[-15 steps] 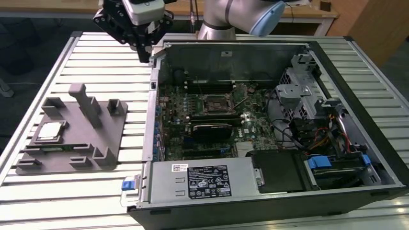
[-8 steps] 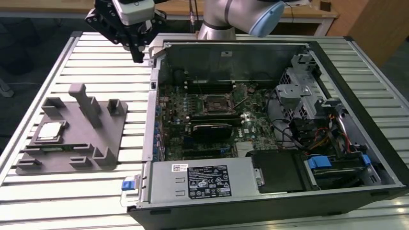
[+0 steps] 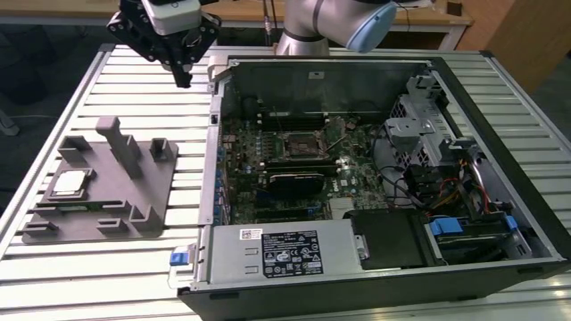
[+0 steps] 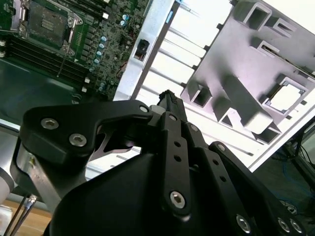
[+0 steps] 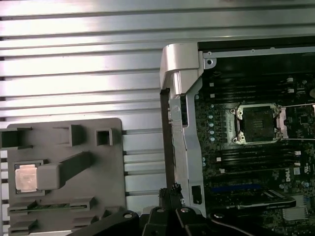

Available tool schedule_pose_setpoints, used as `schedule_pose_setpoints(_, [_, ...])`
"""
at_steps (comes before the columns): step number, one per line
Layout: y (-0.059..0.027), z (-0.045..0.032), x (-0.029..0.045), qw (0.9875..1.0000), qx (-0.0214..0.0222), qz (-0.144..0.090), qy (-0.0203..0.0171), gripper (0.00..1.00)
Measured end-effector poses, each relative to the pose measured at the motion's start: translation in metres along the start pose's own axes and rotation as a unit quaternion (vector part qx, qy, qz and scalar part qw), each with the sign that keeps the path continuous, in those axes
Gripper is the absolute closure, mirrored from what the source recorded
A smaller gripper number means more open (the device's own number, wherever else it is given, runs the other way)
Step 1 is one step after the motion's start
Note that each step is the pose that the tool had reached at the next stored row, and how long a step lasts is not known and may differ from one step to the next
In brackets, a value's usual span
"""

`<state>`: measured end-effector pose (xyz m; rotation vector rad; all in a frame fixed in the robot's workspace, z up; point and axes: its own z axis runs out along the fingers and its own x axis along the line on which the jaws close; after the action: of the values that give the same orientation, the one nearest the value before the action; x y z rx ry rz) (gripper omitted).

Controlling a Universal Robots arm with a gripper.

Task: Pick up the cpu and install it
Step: 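Reach for the cpu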

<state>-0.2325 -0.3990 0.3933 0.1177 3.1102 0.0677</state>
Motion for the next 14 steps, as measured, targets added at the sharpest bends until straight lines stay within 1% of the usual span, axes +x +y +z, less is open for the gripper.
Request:
schedule_pose_setpoints(9, [-0.0013, -0.0005, 0.0173, 1.0, -0.0001, 0.0, -0.0003, 0.89])
schedule_pose_setpoints(14, [-0.0021, -0.0008, 0.0282, 1.0, -0.0001, 0.0, -0.0004, 0.89])
